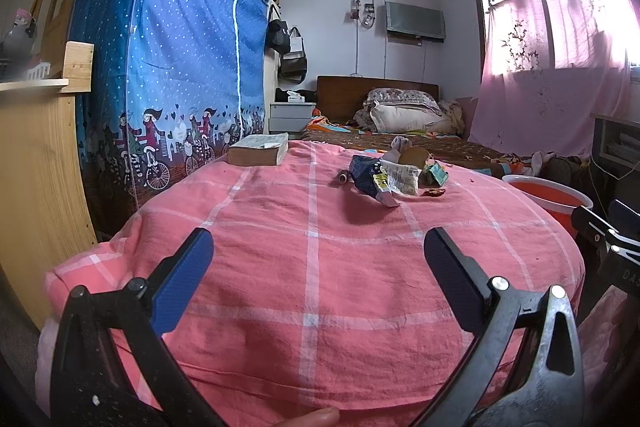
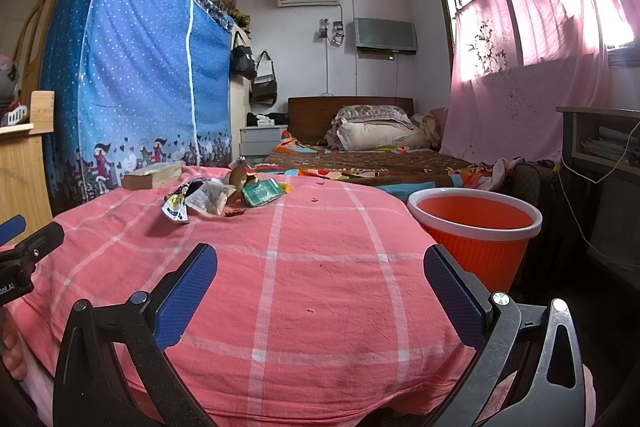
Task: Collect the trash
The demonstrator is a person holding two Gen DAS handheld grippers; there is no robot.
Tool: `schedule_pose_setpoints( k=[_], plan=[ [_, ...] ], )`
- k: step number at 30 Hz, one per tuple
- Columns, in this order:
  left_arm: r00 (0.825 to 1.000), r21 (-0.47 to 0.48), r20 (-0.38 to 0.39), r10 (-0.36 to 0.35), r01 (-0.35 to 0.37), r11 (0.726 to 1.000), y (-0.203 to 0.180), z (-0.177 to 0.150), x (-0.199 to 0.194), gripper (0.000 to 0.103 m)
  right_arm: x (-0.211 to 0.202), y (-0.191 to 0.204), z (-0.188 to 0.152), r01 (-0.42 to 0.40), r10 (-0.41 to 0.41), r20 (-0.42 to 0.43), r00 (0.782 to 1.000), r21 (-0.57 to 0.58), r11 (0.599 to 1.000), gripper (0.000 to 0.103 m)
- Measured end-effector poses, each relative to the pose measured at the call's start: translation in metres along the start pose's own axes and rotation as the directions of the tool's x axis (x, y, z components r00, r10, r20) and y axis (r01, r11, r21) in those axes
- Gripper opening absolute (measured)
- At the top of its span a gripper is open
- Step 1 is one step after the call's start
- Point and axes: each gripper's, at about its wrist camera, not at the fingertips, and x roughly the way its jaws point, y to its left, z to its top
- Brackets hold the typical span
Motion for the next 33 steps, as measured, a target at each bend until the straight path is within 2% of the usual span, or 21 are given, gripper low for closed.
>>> schedule_pose_setpoints(
  k=[33],
  plan=[
    [1.000,0.003,0.001,0.000,0.000,1.000,0.0004,-0.0003,0.0004,0.103,-0.0003,-0.0007,-0.0005,0.000,0.000,-0.001,1.000,0.003,1.000,0.103]
  ],
)
